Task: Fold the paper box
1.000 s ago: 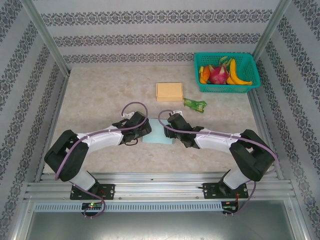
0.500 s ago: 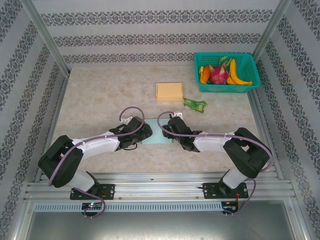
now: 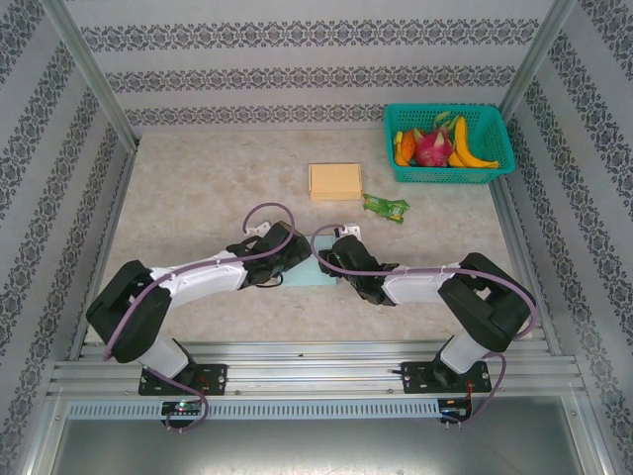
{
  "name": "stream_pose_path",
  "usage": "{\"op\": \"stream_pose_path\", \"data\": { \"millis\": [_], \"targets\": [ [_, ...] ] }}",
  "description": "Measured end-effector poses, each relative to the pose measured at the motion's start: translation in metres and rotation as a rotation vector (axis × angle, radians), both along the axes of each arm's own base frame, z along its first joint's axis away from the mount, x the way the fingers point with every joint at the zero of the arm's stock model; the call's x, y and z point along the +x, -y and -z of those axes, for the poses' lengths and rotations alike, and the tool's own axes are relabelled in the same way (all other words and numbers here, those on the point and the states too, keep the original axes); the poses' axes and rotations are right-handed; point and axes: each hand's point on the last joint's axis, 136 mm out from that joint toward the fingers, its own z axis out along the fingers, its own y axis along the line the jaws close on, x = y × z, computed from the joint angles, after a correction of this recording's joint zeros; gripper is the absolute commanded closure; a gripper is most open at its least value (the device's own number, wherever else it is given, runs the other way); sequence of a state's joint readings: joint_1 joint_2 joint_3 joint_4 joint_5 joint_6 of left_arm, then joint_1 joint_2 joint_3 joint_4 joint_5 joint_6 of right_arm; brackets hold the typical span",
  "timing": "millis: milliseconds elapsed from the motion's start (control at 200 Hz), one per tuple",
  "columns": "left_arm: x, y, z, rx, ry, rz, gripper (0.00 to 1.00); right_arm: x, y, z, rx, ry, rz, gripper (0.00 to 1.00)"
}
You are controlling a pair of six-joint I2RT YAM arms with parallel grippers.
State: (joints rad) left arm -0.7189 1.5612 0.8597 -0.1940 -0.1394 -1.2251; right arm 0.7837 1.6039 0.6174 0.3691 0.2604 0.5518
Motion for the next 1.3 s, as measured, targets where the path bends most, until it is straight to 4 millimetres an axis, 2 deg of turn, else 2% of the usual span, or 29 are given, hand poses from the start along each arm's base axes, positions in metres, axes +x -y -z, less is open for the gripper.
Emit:
{"op": "stream_pose_path", "data": {
  "millis": [180,734,919,1299],
  "targets": [
    [-0.009,-0.004,0.017,0.023,-0.078,-0.025,0.00,-0.001,-0.001,0.000,0.005,0.002,-0.005,0.42],
    [-0.013,-0.007,0.016,0.011,-0.115,-0.080,0.00,-0.002,-0.007,0.001,0.028,0.016,-0.018,0.42],
    [-0.016,-0.005,0.025,0.008,-0.146,-0.086,0.00,-0.002,-0.008,0.002,0.033,0.019,-0.019,0.42],
    [-0.017,-0.003,0.026,-0.009,-0.153,-0.112,0.00,-0.003,-0.007,0.002,0.042,0.024,-0.017,0.42]
  ]
}}
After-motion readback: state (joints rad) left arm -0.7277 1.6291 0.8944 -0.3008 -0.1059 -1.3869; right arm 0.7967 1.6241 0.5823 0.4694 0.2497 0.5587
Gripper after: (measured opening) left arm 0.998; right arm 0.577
